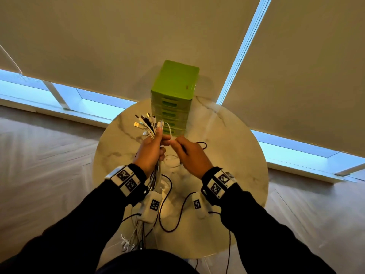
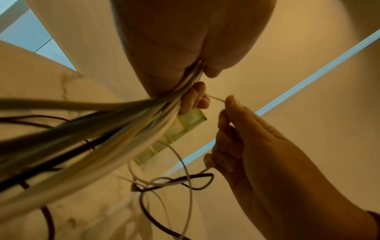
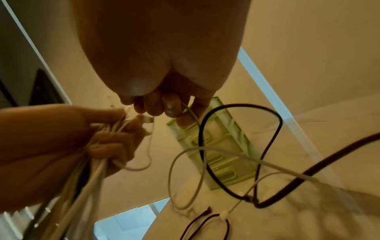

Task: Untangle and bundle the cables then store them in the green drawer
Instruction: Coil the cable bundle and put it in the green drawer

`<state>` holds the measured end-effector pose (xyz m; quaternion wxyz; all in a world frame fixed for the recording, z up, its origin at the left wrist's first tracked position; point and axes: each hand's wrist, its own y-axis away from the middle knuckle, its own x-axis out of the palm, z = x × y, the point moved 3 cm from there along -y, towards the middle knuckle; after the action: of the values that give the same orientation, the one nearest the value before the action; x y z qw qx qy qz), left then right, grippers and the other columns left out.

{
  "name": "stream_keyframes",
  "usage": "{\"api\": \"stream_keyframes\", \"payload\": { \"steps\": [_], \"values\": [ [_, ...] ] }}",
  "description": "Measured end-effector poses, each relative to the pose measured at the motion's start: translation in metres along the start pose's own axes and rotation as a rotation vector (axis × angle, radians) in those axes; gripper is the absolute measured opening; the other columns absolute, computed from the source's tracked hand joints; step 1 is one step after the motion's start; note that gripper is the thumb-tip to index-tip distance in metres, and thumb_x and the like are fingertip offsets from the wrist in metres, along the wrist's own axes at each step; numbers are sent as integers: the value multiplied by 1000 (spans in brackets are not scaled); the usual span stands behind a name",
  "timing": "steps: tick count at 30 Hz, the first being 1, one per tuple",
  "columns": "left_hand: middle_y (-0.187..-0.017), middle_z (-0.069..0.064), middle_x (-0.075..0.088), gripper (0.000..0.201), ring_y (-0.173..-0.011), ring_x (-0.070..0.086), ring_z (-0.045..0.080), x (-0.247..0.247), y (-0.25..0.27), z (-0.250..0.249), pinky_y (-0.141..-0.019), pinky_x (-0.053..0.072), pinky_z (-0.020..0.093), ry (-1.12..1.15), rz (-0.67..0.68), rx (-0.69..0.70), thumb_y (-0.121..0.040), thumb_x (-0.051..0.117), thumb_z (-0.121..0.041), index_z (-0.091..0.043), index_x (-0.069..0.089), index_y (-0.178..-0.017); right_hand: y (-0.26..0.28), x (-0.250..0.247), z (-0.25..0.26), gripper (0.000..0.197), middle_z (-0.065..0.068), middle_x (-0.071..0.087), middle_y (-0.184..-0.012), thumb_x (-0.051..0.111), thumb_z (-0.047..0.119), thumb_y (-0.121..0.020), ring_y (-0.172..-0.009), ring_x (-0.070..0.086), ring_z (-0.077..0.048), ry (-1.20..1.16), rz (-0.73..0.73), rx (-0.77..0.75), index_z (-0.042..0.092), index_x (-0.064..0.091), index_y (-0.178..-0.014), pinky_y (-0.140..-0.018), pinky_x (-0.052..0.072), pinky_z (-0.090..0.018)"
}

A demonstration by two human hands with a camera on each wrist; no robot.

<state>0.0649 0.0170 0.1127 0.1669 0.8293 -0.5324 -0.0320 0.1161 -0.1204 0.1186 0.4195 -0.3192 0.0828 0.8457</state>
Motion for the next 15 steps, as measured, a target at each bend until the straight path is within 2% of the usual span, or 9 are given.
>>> {"api": "stream_keyframes", "payload": {
  "steps": [2, 4, 6, 8, 11, 13, 15],
  "values": [
    [-71, 1, 60, 50, -60, 49, 13, 6, -1, 0, -55, 41, 27, 21, 2, -23, -103, 42, -55, -13, 69, -97, 5, 8, 6, 18, 19, 57, -68, 47, 31, -106, -61, 53, -1, 12, 53, -45, 23, 62, -102, -60, 37, -19],
    [-74, -3, 62, 44, -67, 55, 13, 10, -1, -3, -61, 45, 28, 58, -4, -40, -103, 46, -52, -17, 67, -88, 9, 14, 5, 15, 12, 60, -76, 45, 33, -107, -65, 55, -6, -10, 119, -47, 27, 57, -102, -63, 40, -25],
    [-72, -5, 54, 41, -64, 47, 10, 14, -1, -7, -56, 39, 24, 70, 3, -23, -104, 45, -49, -19, 59, -81, 12, 16, -5, 17, 0, 57, -75, 43, 36, -107, -65, 51, -11, -55, 169, 6, 28, 48, -92, -63, 40, -30],
    [-69, -5, 47, 39, -64, 45, 8, 14, -1, -11, -53, 32, 23, 65, -13, 0, -105, 43, -48, -21, 53, -79, 16, 19, -21, 30, -9, 53, -73, 43, 41, -106, -64, 46, -13, -37, 240, 64, 21, 43, -84, -64, 40, -35],
    [-65, -7, 42, 38, -60, 55, 7, 8, -3, -17, -47, 28, 19, 131, -27, 15, -106, 41, -46, -21, 47, -79, 25, 22, -51, 36, -3, 50, -71, 44, 43, -105, -64, 44, -13, 39, 367, 144, 16, 44, -81, -68, 41, -37],
    [-64, -8, 41, 37, -51, 50, 8, 2, -4, -21, -42, 26, 17, 183, -29, 27, -107, 40, -45, -21, 46, -78, 29, 23, -71, 36, -7, 52, -75, 43, 40, -106, -68, 46, -17, 94, 403, 160, 11, 46, -84, -72, 41, -40],
    [-63, -9, 39, 37, -46, 35, 6, -4, -5, -26, -40, 22, 17, 229, -21, 53, -108, 40, -43, -21, 45, -78, 30, 23, -87, 37, -11, 55, -81, 42, 40, -107, -71, 49, -20, 148, 430, 145, 8, 49, -89, -72, 40, -40]
  ]
}}
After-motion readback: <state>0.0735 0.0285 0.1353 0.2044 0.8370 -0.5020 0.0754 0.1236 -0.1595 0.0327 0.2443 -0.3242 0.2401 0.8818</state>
